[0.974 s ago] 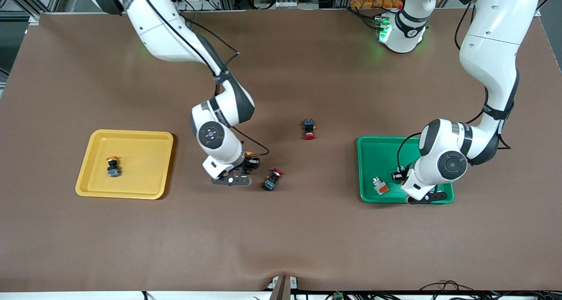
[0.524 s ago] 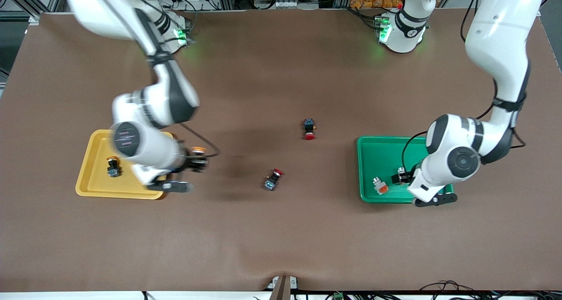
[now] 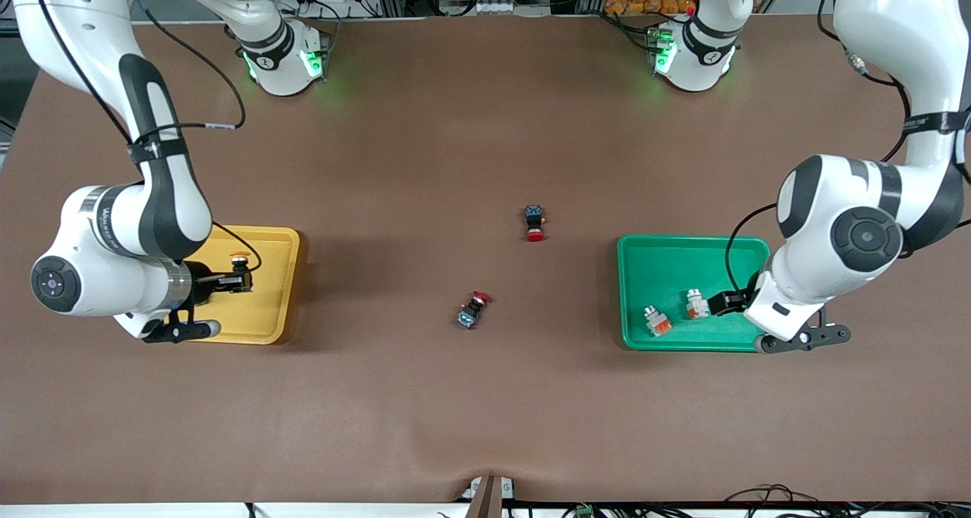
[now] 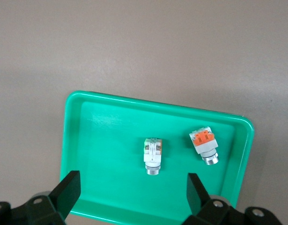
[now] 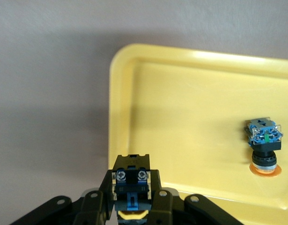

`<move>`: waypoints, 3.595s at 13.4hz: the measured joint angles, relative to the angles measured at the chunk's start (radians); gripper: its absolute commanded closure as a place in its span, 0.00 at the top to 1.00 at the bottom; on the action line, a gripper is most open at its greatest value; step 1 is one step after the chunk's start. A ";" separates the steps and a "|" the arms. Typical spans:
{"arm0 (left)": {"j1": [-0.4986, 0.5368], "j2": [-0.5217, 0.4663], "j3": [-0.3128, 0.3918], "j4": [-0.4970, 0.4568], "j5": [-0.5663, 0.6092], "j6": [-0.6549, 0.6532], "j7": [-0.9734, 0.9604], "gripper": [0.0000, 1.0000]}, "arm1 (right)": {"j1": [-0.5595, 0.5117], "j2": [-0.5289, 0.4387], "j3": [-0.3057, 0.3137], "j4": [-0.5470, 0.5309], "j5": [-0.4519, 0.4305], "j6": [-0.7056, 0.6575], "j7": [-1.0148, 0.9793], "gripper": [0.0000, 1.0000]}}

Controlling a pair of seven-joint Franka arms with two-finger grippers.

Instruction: Place green and yellow buttons in trays

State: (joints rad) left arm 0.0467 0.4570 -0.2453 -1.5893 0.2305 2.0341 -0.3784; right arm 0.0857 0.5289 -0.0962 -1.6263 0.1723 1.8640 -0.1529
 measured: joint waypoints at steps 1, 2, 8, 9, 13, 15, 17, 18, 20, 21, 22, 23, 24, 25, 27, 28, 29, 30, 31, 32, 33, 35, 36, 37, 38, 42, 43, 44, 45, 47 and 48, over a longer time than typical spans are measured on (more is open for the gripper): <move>0.001 -0.011 0.000 0.001 0.000 -0.016 0.013 1.00 | -0.004 0.005 0.000 -0.003 0.000 0.005 -0.007 1.00; 0.001 -0.026 0.000 0.005 0.000 -0.041 0.027 1.00 | -0.004 0.006 0.001 -0.001 -0.001 0.011 -0.009 1.00; -0.004 -0.259 0.003 0.019 -0.140 -0.280 0.207 1.00 | -0.024 -0.139 0.001 0.101 -0.066 -0.008 -0.015 1.00; -0.004 -0.308 0.020 0.018 -0.201 -0.308 0.232 1.00 | -0.028 -0.185 0.000 0.103 -0.077 -0.043 -0.015 1.00; -0.027 -0.474 0.106 -0.021 -0.297 -0.396 0.283 1.00 | -0.059 -0.347 -0.001 0.100 -0.101 -0.224 -0.015 1.00; -0.046 -0.531 0.144 -0.063 -0.298 -0.420 0.308 1.00 | -0.069 -0.418 -0.001 0.098 -0.112 -0.323 -0.004 1.00; -0.050 -0.573 0.194 -0.085 -0.298 -0.467 0.359 1.00 | -0.077 -0.484 -0.001 0.090 -0.121 -0.398 0.032 1.00; -0.050 -0.592 0.226 -0.090 -0.298 -0.492 0.388 1.00 | -0.080 -0.512 -0.001 0.085 -0.126 -0.416 0.043 1.00; -0.049 -0.622 0.295 -0.091 -0.298 -0.518 0.450 1.00 | -0.080 -0.550 -0.001 0.083 -0.134 -0.429 0.083 1.00; -0.048 -0.628 0.316 -0.091 -0.294 -0.521 0.475 1.00 | -0.080 -0.563 0.000 0.082 -0.134 -0.435 0.111 1.00; -0.049 -0.628 0.322 -0.091 -0.282 -0.521 0.487 1.00 | -0.080 -0.573 0.002 0.081 -0.135 -0.440 0.130 1.00; -0.056 -0.620 0.321 -0.087 -0.270 -0.518 0.501 1.00 | -0.080 -0.578 0.003 0.079 -0.135 -0.440 0.142 1.00; -0.066 -0.601 0.319 -0.075 -0.267 -0.511 0.520 1.00 | -0.080 -0.578 0.003 0.076 -0.135 -0.440 0.145 1.00; -0.075 -0.572 0.318 -0.059 -0.266 -0.498 0.538 1.00 | -0.080 -0.578 0.003 0.072 -0.136 -0.439 0.147 1.00; -0.084 -0.509 0.315 -0.026 -0.266 -0.472 0.544 1.00 | -0.080 -0.578 0.003 0.068 -0.137 -0.437 0.147 1.00; -0.085 -0.489 0.314 -0.013 -0.266 -0.467 0.544 1.00 | -0.080 -0.578 0.003 0.068 -0.137 -0.435 0.147 1.00; -0.085 -0.480 0.313 -0.004 -0.266 -0.467 0.544 1.00 | -0.080 -0.578 0.003 0.068 -0.138 -0.434 0.147 1.00; -0.085 -0.480 0.308 0.003 -0.266 -0.467 0.544 1.00 | -0.080 -0.578 0.003 0.068 -0.143 -0.434 0.147 1.00; -0.086 -0.483 0.302 0.009 -0.266 -0.467 0.544 1.00 | -0.080 -0.578 0.003 0.067 -0.152 -0.434 0.147 1.00; -0.086 -0.484 0.298 0.013 -0.266 -0.468 0.544 1.00 | -0.080 -0.578 0.003 0.067 -0.156 -0.434 0.147 1.00; -0.086 -0.485 0.297 0.015 -0.266 -0.468 0.544 1.00 | -0.080 -0.578 0.003 0.067 -0.156 -0.433 0.147 1.00; -0.085 -0.485 0.298 0.015 -0.266 -0.468 0.544 1.00 | -0.081 -0.578 0.003 0.067 -0.156 -0.433 0.147 1.00; -0.084 -0.485 0.299 0.015 -0.266 -0.469 0.544 1.00 | -0.081 -0.578 0.005 0.067 -0.156 -0.433 0.147 1.00; -0.083 -0.484 0.300 0.015 -0.266 -0.469 0.544 1.00 | -0.081 -0.578 0.006 0.067 -0.156 -0.432 0.147 1.00; -0.081 -0.484 0.300 0.015 -0.266 -0.469 0.544 1.00 | -0.081 -0.578 0.007 0.067 -0.156 -0.431 0.147 1.00; -0.080 -0.483 0.301 0.015 -0.266 -0.469 0.533 1.00 | -0.081 -0.578 0.007 0.067 -0.156 -0.426 0.147 1.00; -0.080 -0.483 0.301 0.015 -0.266 -0.469 0.529 1.00 | -0.081 -0.578 0.007 0.067 -0.156 -0.426 0.147 1.00; -0.079 -0.483 0.301 0.015 -0.266 -0.469 0.527 1.00 | -0.081 -0.578 0.007 0.067 -0.156 -0.426 0.147 1.00; -0.079 -0.483 0.301 0.015 -0.266 -0.469 0.525 1.00 | -0.081 -0.578 0.007 0.067 -0.156 -0.426 0.147 1.00; -0.079 -0.483 0.301 0.015 -0.266 -0.469 0.498 1.00 | -0.083 -0.576 0.005 0.066 -0.156 -0.426 0.147 1.00; -0.079 -0.481 0.301 0.015 -0.266 -0.470 0.460 1.00 | -0.084 -0.575 0.005 0.066 -0.156 -0.426 0.147 1.00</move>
State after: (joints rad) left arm -0.0319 -0.0242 0.0556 -1.5742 -0.0359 1.5643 0.0813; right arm 0.0021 -0.0459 -0.0910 -1.5601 0.0161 1.4376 -0.0057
